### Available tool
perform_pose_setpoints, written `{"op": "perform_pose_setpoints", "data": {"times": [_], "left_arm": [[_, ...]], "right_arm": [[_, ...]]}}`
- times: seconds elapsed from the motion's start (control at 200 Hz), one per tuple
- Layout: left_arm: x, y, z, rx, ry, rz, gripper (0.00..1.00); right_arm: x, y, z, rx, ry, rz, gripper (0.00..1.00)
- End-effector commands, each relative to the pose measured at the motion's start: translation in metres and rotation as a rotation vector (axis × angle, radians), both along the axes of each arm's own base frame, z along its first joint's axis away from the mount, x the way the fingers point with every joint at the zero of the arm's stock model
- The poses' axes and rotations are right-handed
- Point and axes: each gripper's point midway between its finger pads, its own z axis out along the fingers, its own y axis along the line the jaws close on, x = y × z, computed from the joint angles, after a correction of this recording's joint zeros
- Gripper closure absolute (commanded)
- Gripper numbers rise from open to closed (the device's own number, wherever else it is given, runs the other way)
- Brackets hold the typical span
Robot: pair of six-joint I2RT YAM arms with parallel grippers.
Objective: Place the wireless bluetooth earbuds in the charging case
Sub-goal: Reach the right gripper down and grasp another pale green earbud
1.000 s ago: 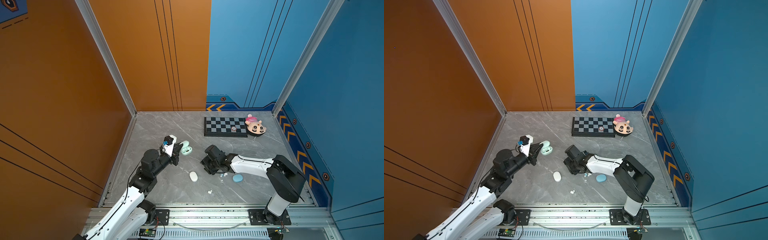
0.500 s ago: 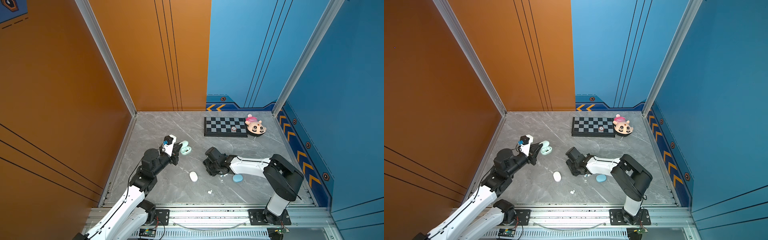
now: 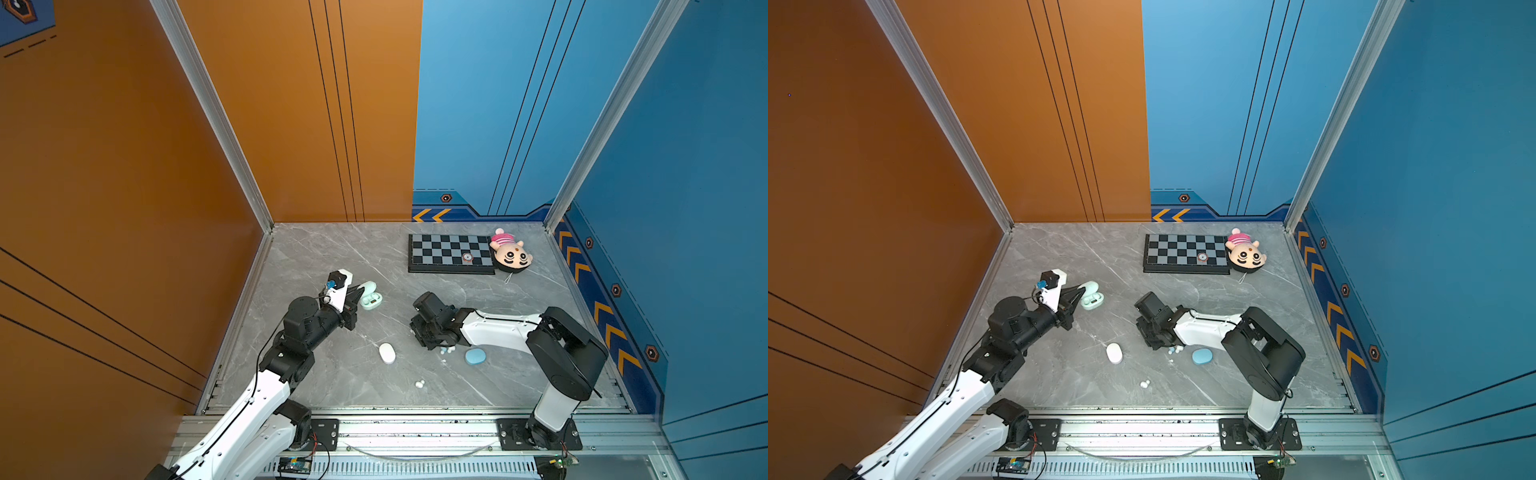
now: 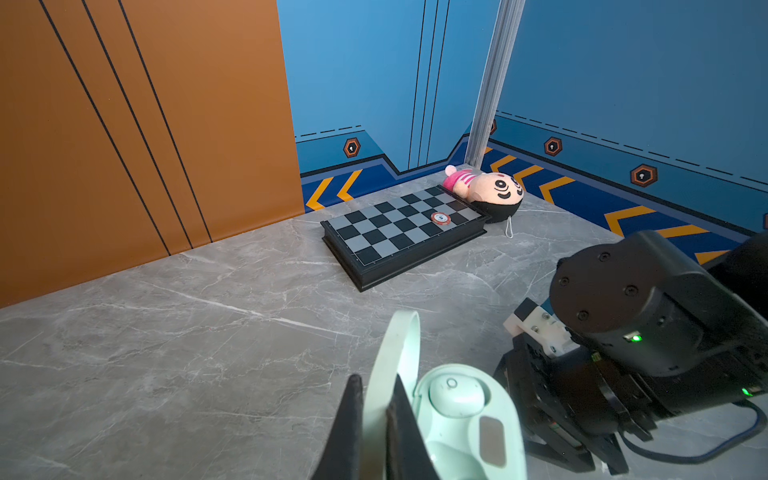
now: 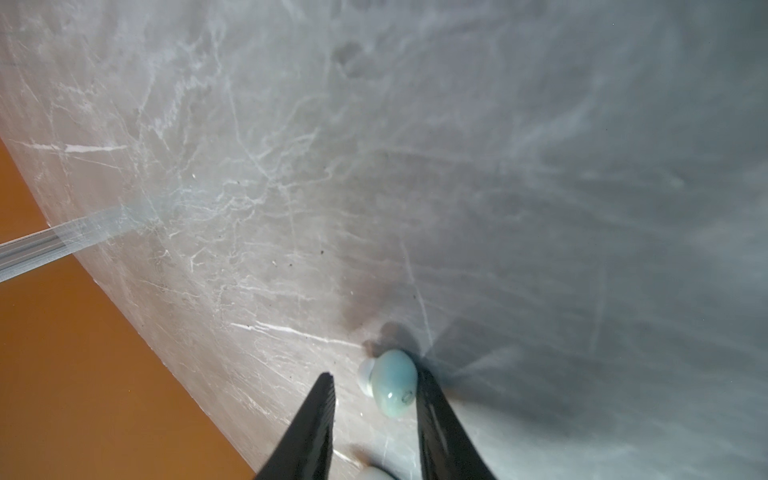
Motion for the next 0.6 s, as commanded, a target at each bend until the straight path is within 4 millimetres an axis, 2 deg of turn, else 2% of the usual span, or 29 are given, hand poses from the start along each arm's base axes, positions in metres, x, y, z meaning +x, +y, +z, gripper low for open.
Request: {"op": "perform_pose_setpoints", "data": {"times": [0.0,0.596], "left_arm": [[0.001,0.003,0.003,0.001,-0.026,0.005,1.0],[0.002,0.004,0.004,0.001,-0.025,0.004,1.0]], "right_arm": [[-0.007,-0.016,-0.023,-0.104,0.038,0.027,0.66],[-0.006,-0.022,-0.036,-0.159,0.047,0.073,0.76]]}}
